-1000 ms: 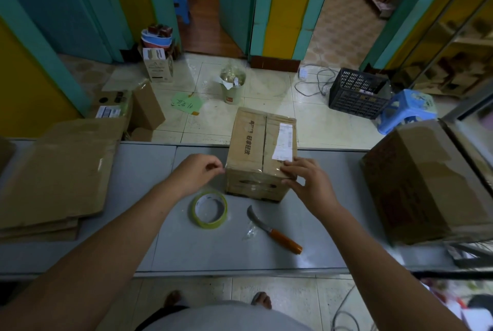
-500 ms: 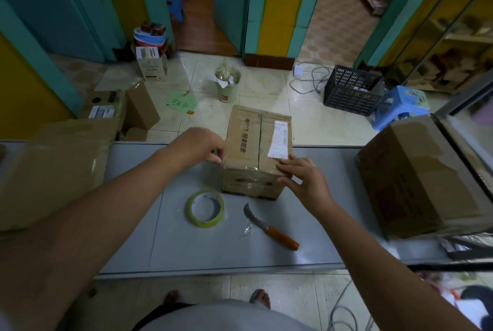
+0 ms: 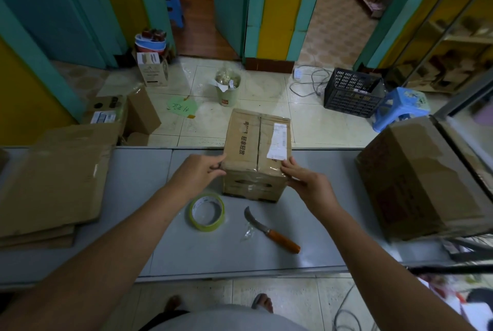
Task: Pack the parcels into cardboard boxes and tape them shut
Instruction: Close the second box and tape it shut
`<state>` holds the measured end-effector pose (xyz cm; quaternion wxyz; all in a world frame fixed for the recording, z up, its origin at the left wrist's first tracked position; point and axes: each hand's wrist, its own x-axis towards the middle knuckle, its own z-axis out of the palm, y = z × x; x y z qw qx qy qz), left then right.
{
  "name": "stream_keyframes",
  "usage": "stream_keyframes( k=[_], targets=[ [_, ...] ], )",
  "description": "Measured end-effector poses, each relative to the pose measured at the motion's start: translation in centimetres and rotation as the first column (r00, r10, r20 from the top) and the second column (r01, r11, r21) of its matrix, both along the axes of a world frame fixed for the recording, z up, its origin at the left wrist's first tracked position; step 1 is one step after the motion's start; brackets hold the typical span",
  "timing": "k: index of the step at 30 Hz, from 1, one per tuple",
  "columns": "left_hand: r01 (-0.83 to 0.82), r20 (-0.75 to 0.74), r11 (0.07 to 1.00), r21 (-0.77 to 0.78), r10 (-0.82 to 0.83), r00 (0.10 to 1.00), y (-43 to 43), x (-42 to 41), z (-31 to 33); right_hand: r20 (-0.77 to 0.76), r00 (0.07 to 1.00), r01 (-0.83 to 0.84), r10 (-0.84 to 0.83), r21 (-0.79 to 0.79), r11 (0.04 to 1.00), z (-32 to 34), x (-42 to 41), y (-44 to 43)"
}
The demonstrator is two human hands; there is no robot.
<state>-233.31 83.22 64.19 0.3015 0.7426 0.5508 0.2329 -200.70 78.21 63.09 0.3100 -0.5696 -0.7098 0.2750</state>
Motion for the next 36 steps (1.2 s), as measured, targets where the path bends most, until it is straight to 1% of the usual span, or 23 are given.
stream_keyframes(
  k=[2, 4, 6, 8, 9, 10, 12, 13, 14, 15, 16, 18, 22, 24, 25, 27, 28, 30, 32, 33, 34, 35, 36],
  targets=[
    [-0.003, 0.045, 1.0, -0.008, 0.004, 0.999, 0.0, -0.1, -0.2, -0.01, 1.0, 0.011, -0.011, -0.007, 1.0, -0.3, 0.2, 0.0],
    [-0.015, 0.125, 0.995, -0.101, 0.027, 0.992, 0.0, -0.4, -0.1, -0.116, 0.993, 0.029, -0.038, -0.082, 0.996, 0.0, 0.2, -0.1],
    [-0.045, 0.169, 0.977, -0.207, 0.081, 0.982, 0.1, -0.7, 0.0, -0.221, 0.974, 0.023, -0.058, -0.158, 0.987, 0.7, -0.1, -0.3],
    [-0.07, 0.194, 0.957, -0.283, 0.129, 0.973, 0.3, -0.7, 0.1, -0.254, 0.965, 0.029, -0.072, -0.167, 0.986, 0.8, -0.3, -0.5],
    [-0.087, 0.202, 0.951, -0.298, 0.151, 0.968, 0.4, -0.6, 0.1, -0.258, 0.96, 0.067, -0.11, -0.17, 0.983, 0.7, -0.5, -0.5],
    [-0.112, 0.207, 0.943, -0.312, 0.183, 0.961, 0.6, -0.3, 0.1, -0.262, 0.947, 0.135, -0.187, -0.204, 0.97, 0.4, -0.7, -0.4],
    [-0.164, 0.209, 0.928, -0.336, 0.243, 0.947, 1.0, 0.6, 0.6, -0.33, 0.868, 0.242, -0.371, -0.37, 0.897, -0.1, -1.2, -0.2],
    [-0.175, 0.214, 0.923, -0.343, 0.258, 0.942, 1.2, 1.2, 0.8, -0.37, 0.823, 0.237, -0.431, -0.466, 0.852, -0.3, -1.5, -0.1],
    [-0.179, 0.226, 0.919, -0.35, 0.268, 0.937, 1.5, 1.8, 0.9, -0.394, 0.795, 0.205, -0.462, -0.541, 0.815, -0.4, -1.9, 0.0],
    [-0.177, 0.243, 0.918, -0.356, 0.274, 0.93, 1.7, 2.3, 1.0, -0.414, 0.781, 0.166, -0.467, -0.583, 0.795, -0.5, -2.3, 0.1],
    [-0.173, 0.265, 0.918, -0.358, 0.278, 0.924, 1.9, 2.7, 1.0, -0.432, 0.776, 0.142, -0.46, -0.59, 0.795, -0.4, -2.8, 0.2],
    [-0.18, 0.311, 0.915, -0.361, 0.3, 0.902, 2.0, 3.0, 0.4, -0.471, 0.759, 0.157, -0.449, -0.537, 0.829, -0.1, -3.6, 0.2],
    [-0.202, 0.411, 0.881, -0.427, 0.388, 0.825, 1.8, 2.8, -1.3, -0.47, 0.799, 0.275, -0.375, -0.268, 0.923, 1.3, -4.4, 0.2],
    [-0.183, 0.391, 0.885, -0.429, 0.364, 0.845, 1.5, 2.8, -2.3, -0.419, 0.846, 0.286, -0.33, -0.166, 0.944, 1.8, -4.6, 0.4],
    [-0.168, 0.363, 0.886, -0.432, 0.342, 0.867, 1.6, 2.8, -2.7, -0.359, 0.88, 0.285, -0.312, -0.129, 0.95, 1.8, -4.8, 0.5],
    [-0.162, 0.325, 0.886, -0.435, 0.322, 0.889, 1.7, 3.2, -2.9, -0.225, 0.934, 0.265, -0.279, -0.091, 0.96, 1.4, -5.3, 0.7],
    [-0.189, 0.309, 0.883, -0.43, 0.341, 0.888, 1.8, 3.5, -2.8, -0.183, 0.948, 0.251, -0.262, -0.081, 0.965, 1.3, -5.5, 0.8],
    [-0.248, 0.253, 0.88, -0.406, 0.369, 0.895, 2.4, 3.8, -2.3, -0.15, 0.958, 0.237, -0.244, -0.067, 0.969, 1.1, -5.6, 1.0],
    [-0.268, 0.167, 0.889, -0.372, 0.348, 0.923, 2.8, 3.8, -1.5, -0.151, 0.962, 0.223, -0.226, -0.036, 0.974, 0.8, -5.4, 1.0],
    [-0.276, 0.127, 0.889, -0.365, 0.341, 0.931, 2.9, 3.7, -0.8, -0.164, 0.955, 0.245, -0.246, -0.028, 0.969, 0.6, -5.3, 1.0],
    [-0.277, 0.128, 0.889, -0.364, 0.343, 0.931, 3.0, 3.7, -0.1, -0.164, 0.939, 0.301, -0.302, -0.031, 0.953, 0.3, -5.3, 1.2],
    [-0.249, 0.176, 0.891, -0.379, 0.334, 0.926, 3.1, 3.8, 0.6, -0.142, 0.912, 0.38, -0.384, -0.053, 0.923, 0.0, -5.2, 1.3],
    [-0.208, 0.252, 0.889, -0.409, 0.329, 0.91, 3.2, 4.0, 1.1, -0.102, 0.877, 0.459, -0.47, -0.11, 0.881, -0.1, -5.2, 1.4]
  ],
)
